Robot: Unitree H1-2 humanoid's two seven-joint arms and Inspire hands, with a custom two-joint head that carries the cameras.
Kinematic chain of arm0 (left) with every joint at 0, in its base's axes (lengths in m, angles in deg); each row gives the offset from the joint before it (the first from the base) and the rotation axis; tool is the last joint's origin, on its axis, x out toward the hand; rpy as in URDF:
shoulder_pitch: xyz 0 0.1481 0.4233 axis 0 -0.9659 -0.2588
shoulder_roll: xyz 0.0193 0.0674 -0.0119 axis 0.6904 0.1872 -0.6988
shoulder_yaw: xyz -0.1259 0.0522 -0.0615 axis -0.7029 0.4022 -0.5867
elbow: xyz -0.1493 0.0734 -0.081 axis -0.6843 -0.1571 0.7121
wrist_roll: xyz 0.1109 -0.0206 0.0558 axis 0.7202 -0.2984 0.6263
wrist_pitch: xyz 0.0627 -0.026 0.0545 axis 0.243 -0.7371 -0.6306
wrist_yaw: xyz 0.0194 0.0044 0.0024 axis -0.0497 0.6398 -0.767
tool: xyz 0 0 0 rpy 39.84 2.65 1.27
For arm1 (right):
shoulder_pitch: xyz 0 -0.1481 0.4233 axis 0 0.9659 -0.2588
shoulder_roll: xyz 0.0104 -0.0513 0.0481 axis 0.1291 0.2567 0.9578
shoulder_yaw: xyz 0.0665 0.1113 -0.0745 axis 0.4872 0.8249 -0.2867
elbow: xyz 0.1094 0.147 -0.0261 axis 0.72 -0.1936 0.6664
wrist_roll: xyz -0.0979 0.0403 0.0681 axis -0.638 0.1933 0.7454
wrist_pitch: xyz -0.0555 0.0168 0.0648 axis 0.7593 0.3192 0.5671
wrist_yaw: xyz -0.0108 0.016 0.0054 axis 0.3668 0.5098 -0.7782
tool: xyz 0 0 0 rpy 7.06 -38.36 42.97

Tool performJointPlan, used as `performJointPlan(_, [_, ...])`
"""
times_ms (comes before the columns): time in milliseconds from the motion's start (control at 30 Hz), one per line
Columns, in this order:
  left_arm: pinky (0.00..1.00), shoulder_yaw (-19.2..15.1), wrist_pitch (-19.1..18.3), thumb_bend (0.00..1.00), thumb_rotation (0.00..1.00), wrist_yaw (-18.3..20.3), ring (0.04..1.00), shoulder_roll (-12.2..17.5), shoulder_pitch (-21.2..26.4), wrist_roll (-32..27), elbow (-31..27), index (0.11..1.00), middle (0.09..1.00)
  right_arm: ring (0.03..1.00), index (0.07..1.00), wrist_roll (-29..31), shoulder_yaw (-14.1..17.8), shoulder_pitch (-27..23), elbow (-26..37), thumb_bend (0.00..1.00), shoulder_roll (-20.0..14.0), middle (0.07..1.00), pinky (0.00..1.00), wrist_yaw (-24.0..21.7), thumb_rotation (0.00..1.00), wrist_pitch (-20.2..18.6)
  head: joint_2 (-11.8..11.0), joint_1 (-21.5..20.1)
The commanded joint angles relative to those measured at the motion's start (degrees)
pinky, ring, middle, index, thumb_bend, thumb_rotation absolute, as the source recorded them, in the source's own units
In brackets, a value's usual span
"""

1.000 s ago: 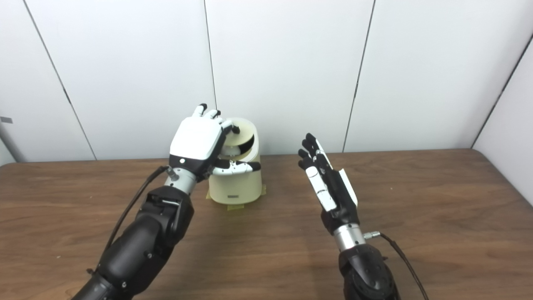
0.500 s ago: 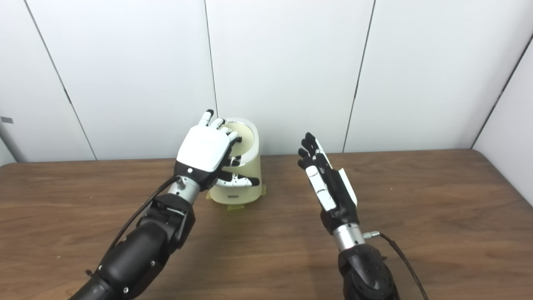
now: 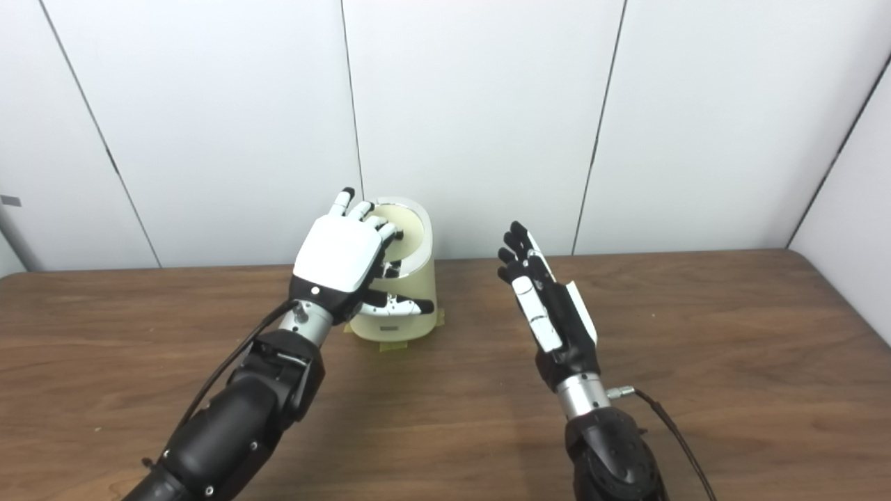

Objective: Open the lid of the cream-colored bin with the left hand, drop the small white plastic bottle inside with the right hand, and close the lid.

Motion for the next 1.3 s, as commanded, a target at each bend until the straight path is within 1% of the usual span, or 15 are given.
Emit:
performJointPlan(0, [1.0,0.0,0.7,0.81,0.79,1.5,0.887,0.9,-1.4,-1.2,1.6,0.743,0.777,0.95,0.968,0.5,0.3,-2.4,1.9,0.27,0.1,0.967,0.92,0.1,0.81,1.0,0.0,-0.1])
performJointPlan(67, [1.0,-0.8,0.8,0.81,0.78,-0.3,0.889,0.5,-1.7,-1.9,1.6,0.751,0.785,0.949,0.968,0.3,0.3,-2.4,1.8,0.26,0.1,0.965,0.93,0.2,0.81,1.3,0.0,-0.1])
performJointPlan(167, [1.0,-2.0,1.6,0.74,0.87,-4.1,0.88,-0.2,-2.3,-3.1,1.7,0.764,0.8,0.948,0.969,0.4,0.3,-2.6,1.4,0.27,0.2,0.965,0.93,0.2,0.8,1.4,0.0,-0.1])
performJointPlan(233, [1.0,-2.6,1.4,0.71,0.93,-5.2,0.906,-0.6,-2.7,-3.7,1.7,0.823,0.857,0.949,0.97,0.4,0.4,-2.6,1.3,0.27,0.2,0.966,0.93,0.2,0.8,1.5,-0.1,0.0])
performJointPlan(300, [1.0,-2.9,0.2,0.7,0.96,-3.9,0.964,-0.9,-3.2,-3.9,1.1,0.926,0.949,0.949,0.971,0.3,0.3,-2.7,1.1,0.27,0.2,0.966,0.93,0.2,0.81,1.7,-0.2,-0.1])
performJointPlan(367, [1.0,-3.2,-0.7,0.69,0.92,-2.1,0.993,-1.2,-3.5,-4.2,0.3,0.985,0.99,0.947,0.968,0.2,0.3,-2.7,0.9,0.27,0.3,0.965,0.92,0.2,0.8,1.8,-0.2,-0.1])
performJointPlan(433, [1.0,-3.5,-1.1,0.69,0.87,-1.3,1.0,-1.4,-3.7,-4.3,0.0,0.998,0.999,0.944,0.967,0.3,0.3,-2.7,0.7,0.28,0.2,0.963,0.92,0.1,0.79,2.1,-0.2,-0.1])
performJointPlan(533, [1.0,-3.9,-1.7,0.69,0.85,-1.2,1.0,-1.7,-3.9,-4.2,0.2,1.0,1.0,0.94,0.964,0.3,0.3,-2.7,1.4,0.27,0.5,0.96,0.91,0.3,0.77,1.4,-0.3,-0.2])
performJointPlan(600, [1.0,-4.3,-1.8,0.69,0.84,-1.6,1.0,-1.9,-4.0,-4.4,0.2,1.0,1.0,0.94,0.964,0.2,0.3,-2.6,1.9,0.27,0.6,0.96,0.91,0.4,0.77,0.9,-0.3,-0.2])
performJointPlan(667, [1.0,-4.7,-1.6,0.68,0.85,-2.3,1.0,-2.0,-4.0,-4.7,-0.1,1.0,1.0,0.939,0.96,0.2,0.3,-2.5,2.2,0.26,0.6,0.959,0.91,0.6,0.77,0.6,-0.1,-0.3])
performJointPlan(800, [1.0,-5.5,0.0,0.67,0.86,-4.6,1.0,-1.8,-4.2,-5.8,-1.4,1.0,1.0,0.945,0.966,0.2,0.3,-2.5,1.8,0.27,0.2,0.965,0.92,0.4,0.79,1.0,-0.1,-0.3])
performJointPlan(867, [1.0,-6.4,1.0,0.66,0.88,-6.0,1.0,-1.8,-4.6,-6.6,-3.3,1.0,1.0,0.945,0.968,0.2,0.3,-2.3,2.2,0.27,0.2,0.966,0.92,0.3,0.8,0.7,-0.1,-0.3])
performJointPlan(1000, [1.0,-9.2,1.7,0.62,0.93,-7.8,1.0,-2.3,-6.4,-8.5,-9.3,1.0,1.0,0.942,0.967,0.3,0.3,-2.2,2.2,0.27,0.1,0.964,0.92,0.2,0.81,0.7,0.0,-0.2])
performJointPlan(1167, [1.0,-12.8,2.6,0.6,0.99,-11.0,0.991,-3.2,-10.7,-10.5,-18.5,0.988,0.992,0.938,0.961,0.4,0.4,-2.1,2.0,0.29,-0.2,0.96,0.91,-0.1,0.8,0.9,0.0,0.0])
performJointPlan(1267, [0.95,-15.2,3.8,0.59,1.0,-13.3,0.965,-4.4,-13.5,-12.8,-23.2,0.969,0.973,0.938,0.961,0.5,0.4,-2.1,2.3,0.28,-0.1,0.958,0.91,-0.1,0.8,0.6,0.0,0.1])
